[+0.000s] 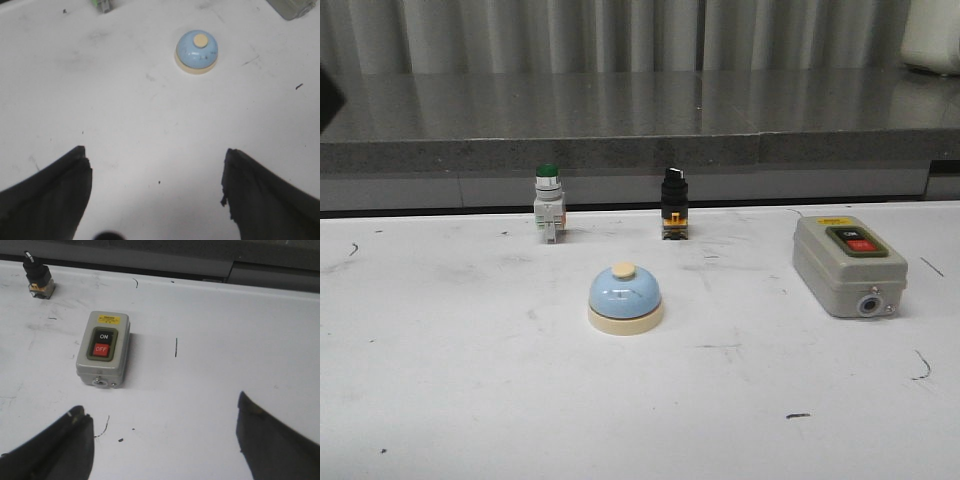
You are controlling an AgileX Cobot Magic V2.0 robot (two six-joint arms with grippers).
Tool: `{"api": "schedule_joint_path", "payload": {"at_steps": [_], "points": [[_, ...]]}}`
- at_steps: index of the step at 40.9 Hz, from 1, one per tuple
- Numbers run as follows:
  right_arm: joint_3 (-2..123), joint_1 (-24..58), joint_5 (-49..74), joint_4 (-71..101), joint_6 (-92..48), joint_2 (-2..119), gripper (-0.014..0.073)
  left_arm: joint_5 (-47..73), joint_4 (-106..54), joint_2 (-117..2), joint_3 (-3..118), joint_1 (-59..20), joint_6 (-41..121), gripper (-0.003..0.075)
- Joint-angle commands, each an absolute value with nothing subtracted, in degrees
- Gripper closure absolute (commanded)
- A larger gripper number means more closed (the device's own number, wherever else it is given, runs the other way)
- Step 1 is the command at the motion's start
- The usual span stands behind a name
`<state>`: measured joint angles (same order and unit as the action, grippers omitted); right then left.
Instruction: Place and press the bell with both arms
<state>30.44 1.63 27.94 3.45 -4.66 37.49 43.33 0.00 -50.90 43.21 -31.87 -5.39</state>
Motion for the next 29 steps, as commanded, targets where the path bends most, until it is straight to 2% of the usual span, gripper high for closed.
{"api": "schedule_joint_path", "payload": {"at_steps": [1,9,15,22,29], "points": [[32.33,1.49,23.81,3.4,-5.24,37.84,-0.0007,40.84,-0.33,-45.3,41.03,-31.64,-6.8,0.0206],[32.5,1.49,23.53,5.76,-5.13,37.84,-0.0007,40.86,-0.33,-38.46,37.4,-31.64,-6.8,0.0206],[36.22,2.82,30.59,7.89,-6.15,39.02,-0.0007,41.06,-0.33,-37.3,37.29,-31.64,-6.8,0.0206],[42.88,7.6,38.83,8.03,-10.75,43.3,-0.0007,40.84,-0.33,-37.3,37.29,-31.64,-6.8,0.0206],[48.28,13.92,41.78,8.03,-11.36,47.9,-0.0007,40.84,-0.33,-37.3,37.29,-31.64,-6.8,0.0206]]}}
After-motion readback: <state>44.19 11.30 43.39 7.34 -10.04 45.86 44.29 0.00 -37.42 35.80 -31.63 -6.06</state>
